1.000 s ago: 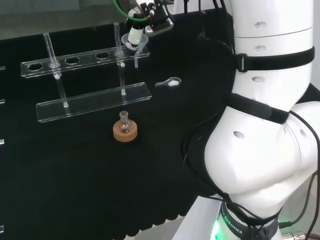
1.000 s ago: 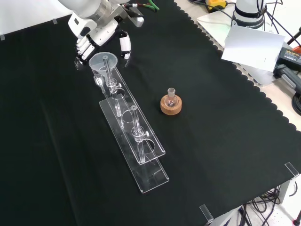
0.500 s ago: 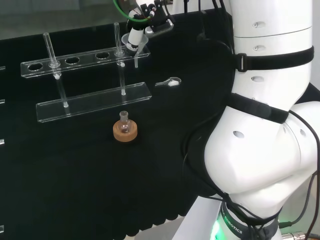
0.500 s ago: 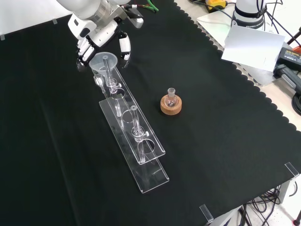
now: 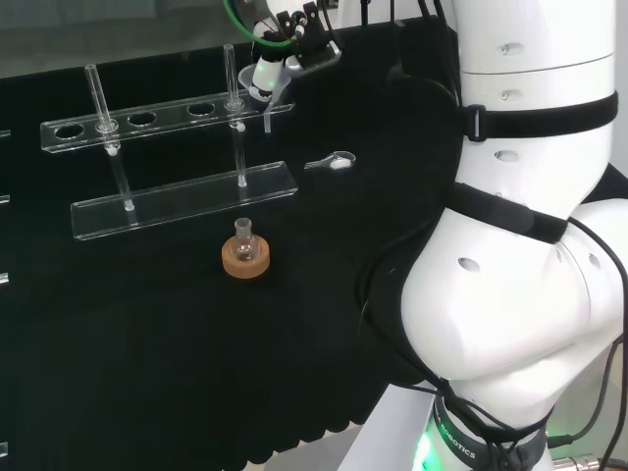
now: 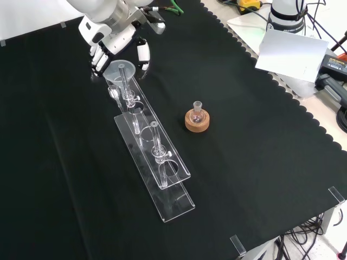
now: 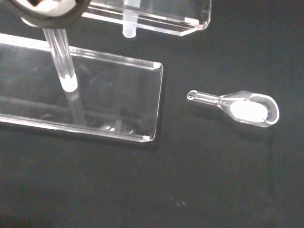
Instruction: Pick up the funnel from the transparent funnel stand.
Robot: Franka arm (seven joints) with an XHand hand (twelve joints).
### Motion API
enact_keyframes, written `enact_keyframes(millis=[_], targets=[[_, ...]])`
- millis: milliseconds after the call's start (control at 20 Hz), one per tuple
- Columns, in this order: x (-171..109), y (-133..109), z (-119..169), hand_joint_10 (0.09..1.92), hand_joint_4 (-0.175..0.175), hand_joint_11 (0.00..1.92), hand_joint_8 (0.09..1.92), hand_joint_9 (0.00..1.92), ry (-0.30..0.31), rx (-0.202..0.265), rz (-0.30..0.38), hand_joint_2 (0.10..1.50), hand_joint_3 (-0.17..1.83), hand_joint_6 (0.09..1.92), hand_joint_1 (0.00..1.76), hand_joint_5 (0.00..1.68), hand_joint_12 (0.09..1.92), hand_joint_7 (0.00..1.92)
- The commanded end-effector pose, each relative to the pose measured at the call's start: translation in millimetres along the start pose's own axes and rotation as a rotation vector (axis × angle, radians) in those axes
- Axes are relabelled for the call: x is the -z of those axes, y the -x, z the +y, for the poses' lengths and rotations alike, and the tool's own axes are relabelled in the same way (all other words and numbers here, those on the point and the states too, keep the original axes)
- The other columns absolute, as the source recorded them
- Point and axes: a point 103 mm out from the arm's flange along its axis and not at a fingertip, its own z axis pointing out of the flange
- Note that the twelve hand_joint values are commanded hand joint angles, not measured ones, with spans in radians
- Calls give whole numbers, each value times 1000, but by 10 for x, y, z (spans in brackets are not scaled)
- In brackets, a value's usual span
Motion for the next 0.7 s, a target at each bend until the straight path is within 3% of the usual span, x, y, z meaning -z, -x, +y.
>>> enact_keyframes(millis=[50,300,550,700], targets=[[25,2,-52,529,-14,532,660,803,134,-53,-24,722,535,87,780,466,1362,460],[247,-1,-213,444,-3,629,627,941,224,-66,-61,791,529,196,798,742,1293,616],[522,18,-456,371,15,666,608,1000,241,-76,-118,812,526,486,817,772,1269,654],[640,26,-622,368,17,677,612,1018,234,-93,-165,814,530,536,822,780,1268,667]])
